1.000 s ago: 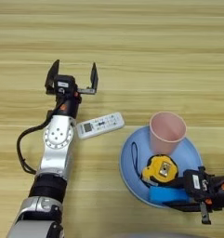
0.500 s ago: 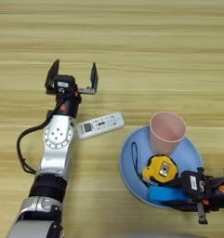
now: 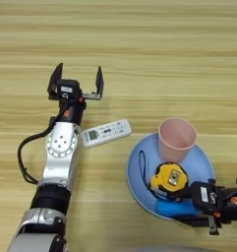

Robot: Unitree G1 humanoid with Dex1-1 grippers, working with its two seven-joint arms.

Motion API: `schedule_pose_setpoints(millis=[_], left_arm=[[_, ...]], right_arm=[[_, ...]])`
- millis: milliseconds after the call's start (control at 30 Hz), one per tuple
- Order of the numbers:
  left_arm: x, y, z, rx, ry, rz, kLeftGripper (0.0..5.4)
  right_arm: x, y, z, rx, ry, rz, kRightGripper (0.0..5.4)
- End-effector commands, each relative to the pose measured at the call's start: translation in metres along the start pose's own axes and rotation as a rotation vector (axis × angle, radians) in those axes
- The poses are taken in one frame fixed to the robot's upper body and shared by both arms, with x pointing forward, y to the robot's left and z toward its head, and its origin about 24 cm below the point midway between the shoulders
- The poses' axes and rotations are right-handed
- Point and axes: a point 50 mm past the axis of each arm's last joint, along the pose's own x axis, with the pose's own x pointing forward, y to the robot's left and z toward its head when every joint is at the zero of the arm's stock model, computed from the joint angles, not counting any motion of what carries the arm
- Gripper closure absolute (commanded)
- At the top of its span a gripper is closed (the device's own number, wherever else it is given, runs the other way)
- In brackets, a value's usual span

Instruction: Move the objects on the table

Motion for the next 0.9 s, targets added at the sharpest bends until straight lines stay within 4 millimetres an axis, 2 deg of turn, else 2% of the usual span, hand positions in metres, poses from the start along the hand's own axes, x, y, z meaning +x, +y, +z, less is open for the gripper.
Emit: schedule_pose_setpoints(millis=[33,300,900], left_arm=[[0.0029,-0.0002,0.0035,0.010,-0.020,-0.002,0.00],[0.0031,-0.0001,0.0036,0.010,-0.020,-0.001,0.00],[0.0037,-0.0003,0.0023,0.009,-0.015,-0.004,0.00]], right_arm=[[0.0000,-0.0020,-0.0047,0.008,0.023,-0.019,2.85],[-0.0013,-0.0033,-0.0021,0.007,0.009,-0.028,1.92],[-0.0058,-0.0026,0.0048,0.015,-0.034,-0.028,0.25]])
